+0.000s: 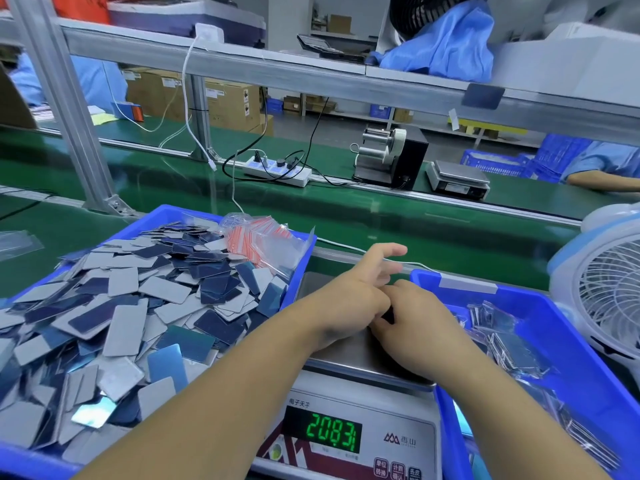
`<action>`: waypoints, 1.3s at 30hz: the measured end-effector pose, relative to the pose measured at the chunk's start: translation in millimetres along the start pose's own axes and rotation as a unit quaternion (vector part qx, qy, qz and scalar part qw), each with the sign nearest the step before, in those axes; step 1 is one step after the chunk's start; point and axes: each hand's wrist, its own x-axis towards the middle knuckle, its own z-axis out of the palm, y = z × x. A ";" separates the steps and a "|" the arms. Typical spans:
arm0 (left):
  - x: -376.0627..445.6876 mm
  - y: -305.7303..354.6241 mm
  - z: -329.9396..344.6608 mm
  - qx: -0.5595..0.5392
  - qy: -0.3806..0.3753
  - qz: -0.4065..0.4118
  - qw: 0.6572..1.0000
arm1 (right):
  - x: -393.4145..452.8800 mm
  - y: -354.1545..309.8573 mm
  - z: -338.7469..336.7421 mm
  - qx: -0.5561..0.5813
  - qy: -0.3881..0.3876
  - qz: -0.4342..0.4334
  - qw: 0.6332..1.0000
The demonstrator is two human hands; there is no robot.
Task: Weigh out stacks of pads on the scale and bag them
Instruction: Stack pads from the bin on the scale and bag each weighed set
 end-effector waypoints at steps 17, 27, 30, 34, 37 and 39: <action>-7.8 -7.9 -67.0 0.473 0.019 -0.133 0.871 | 12.8 10.9 -1.3 0.209 0.013 0.160 0.965; -7.5 -2.7 -66.8 0.404 0.052 -0.097 0.908 | 18.4 3.8 -3.5 0.142 -0.030 0.158 0.977; -3.2 -6.3 -70.4 0.369 0.114 -0.078 0.919 | 19.8 2.0 -2.3 0.145 -0.029 0.161 0.976; 1.1 -11.4 -71.7 0.310 0.191 -0.064 0.929 | 15.9 4.6 -1.1 0.180 -0.011 0.163 0.970; 2.4 -12.2 -70.5 0.301 0.205 -0.048 0.930 | 12.9 6.7 -0.4 0.220 -0.001 0.150 0.964; 3.5 -12.0 -65.7 0.311 0.194 -0.027 0.930 | 11.3 7.1 -0.7 0.230 0.000 0.134 0.964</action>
